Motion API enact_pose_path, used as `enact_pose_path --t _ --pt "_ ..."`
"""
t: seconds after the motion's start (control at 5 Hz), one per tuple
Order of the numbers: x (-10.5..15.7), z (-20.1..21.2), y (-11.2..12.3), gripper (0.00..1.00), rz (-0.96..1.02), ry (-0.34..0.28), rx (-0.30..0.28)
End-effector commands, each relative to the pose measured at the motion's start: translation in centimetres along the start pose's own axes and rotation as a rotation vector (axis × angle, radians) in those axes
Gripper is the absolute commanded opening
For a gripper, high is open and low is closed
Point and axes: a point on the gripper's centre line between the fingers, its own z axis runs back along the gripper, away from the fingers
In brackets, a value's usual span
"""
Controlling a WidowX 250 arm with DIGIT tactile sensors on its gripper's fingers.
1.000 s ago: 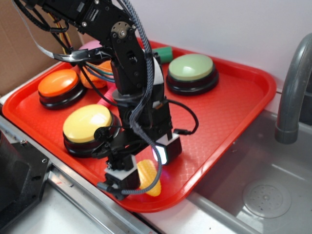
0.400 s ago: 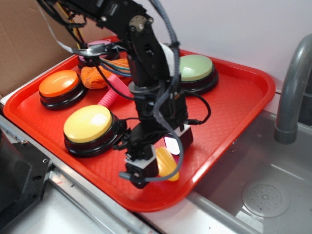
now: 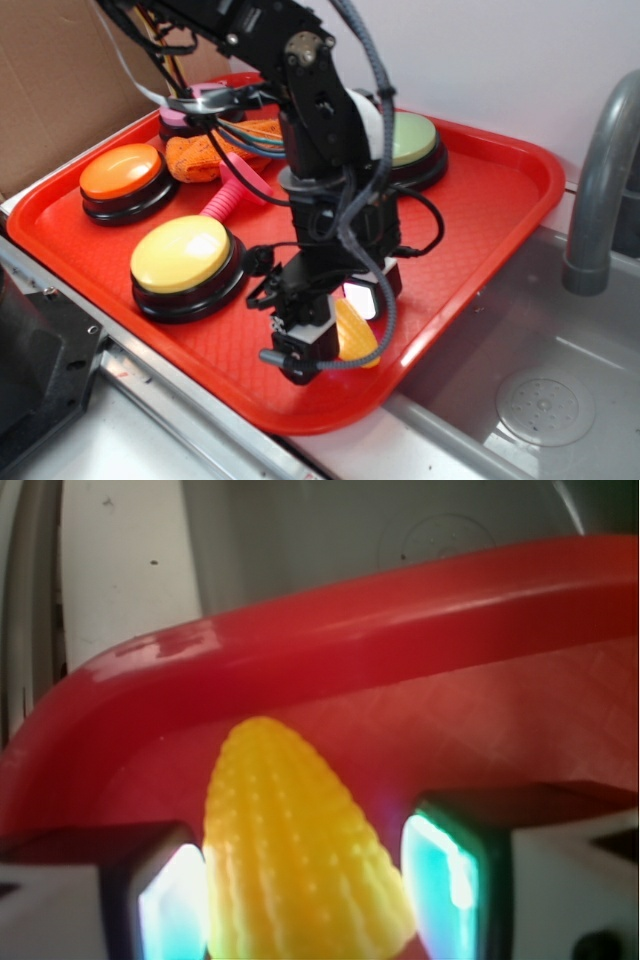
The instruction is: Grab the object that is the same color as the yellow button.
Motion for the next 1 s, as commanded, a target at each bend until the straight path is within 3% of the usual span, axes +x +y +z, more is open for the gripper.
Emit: enact_pose_path --t 0.0,0.2,0.4,0.6,0.8 --pt "-1.9 7.6 -1.3 0.00 0.390 0.024 0.161" --pt "-3.5 11.1 -1.3 0.00 0.640 0.037 0.222" --pt "-6.8 15.9 -0.9 0.00 0.894 0.099 0.270" --pt "-10.1 18.2 0.1 0.00 1.146 0.100 0.295" --pt "-12.0 18.1 0.3 0.00 1.397 0.083 0.229"
